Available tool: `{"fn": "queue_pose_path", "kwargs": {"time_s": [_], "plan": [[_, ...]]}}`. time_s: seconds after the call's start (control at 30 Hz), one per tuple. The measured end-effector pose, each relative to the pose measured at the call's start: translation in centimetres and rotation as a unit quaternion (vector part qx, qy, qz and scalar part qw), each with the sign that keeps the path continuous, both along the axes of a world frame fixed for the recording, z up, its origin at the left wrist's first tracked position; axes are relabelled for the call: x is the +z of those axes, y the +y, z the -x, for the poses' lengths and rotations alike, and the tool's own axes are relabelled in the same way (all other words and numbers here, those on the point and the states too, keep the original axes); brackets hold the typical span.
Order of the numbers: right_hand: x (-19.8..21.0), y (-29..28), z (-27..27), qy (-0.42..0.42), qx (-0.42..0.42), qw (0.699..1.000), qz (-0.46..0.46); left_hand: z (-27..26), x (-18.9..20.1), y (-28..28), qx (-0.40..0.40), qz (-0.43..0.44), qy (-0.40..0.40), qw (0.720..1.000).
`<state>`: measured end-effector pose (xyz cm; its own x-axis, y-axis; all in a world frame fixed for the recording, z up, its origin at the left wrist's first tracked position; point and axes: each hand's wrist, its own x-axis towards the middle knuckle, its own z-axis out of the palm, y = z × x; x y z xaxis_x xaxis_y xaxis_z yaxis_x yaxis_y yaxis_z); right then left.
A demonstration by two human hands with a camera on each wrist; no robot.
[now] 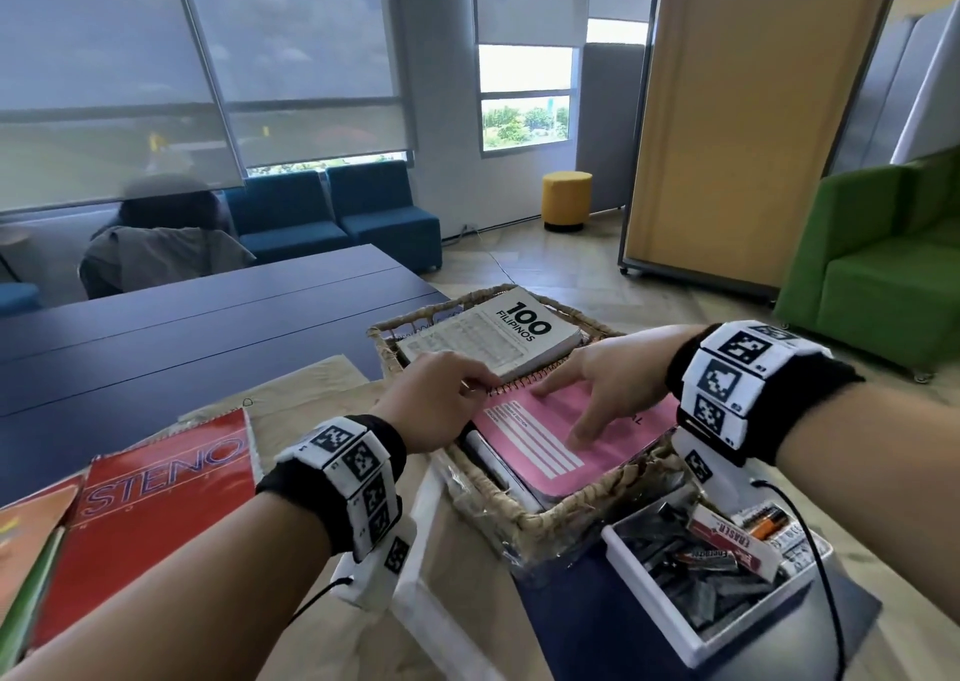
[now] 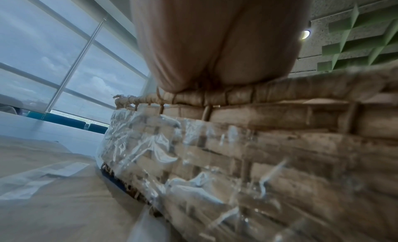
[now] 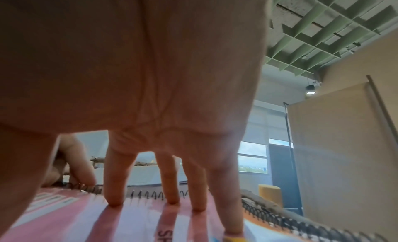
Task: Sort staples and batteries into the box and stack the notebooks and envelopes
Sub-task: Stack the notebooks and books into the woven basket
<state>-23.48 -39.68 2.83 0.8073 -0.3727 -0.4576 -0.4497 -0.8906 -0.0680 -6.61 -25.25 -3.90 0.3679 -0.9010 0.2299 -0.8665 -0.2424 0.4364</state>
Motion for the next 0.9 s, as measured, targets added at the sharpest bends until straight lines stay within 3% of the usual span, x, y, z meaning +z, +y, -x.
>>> {"fn": "queue_pose_path", "kwargs": {"time_s": [0.47, 0.67, 0.8, 0.9], "plan": [[-0.2, 0.0, 0.2, -0.017, -0.052, 0.997, -0.050, 0.5, 0.4, 0.5, -0.008, 0.003, 0.002, 1.000], [-0.1, 0.7, 0.0, -0.039, -0.050, 0.998, -0.026, 0.2, 1.0, 1.6, -0.034, -0.023, -0.027, 0.999], [-0.4, 1.0, -0.4, -0.099, -0.050, 0.994, -0.010, 0.0, 1.9, 3.2, -0.040, -0.027, -0.037, 0.998], [-0.4, 1.3, -0.9, -0.202, -0.033, 0.979, -0.002, 0.1, 3.0, 4.9, -0.044, -0.030, -0.034, 0.998]]}}
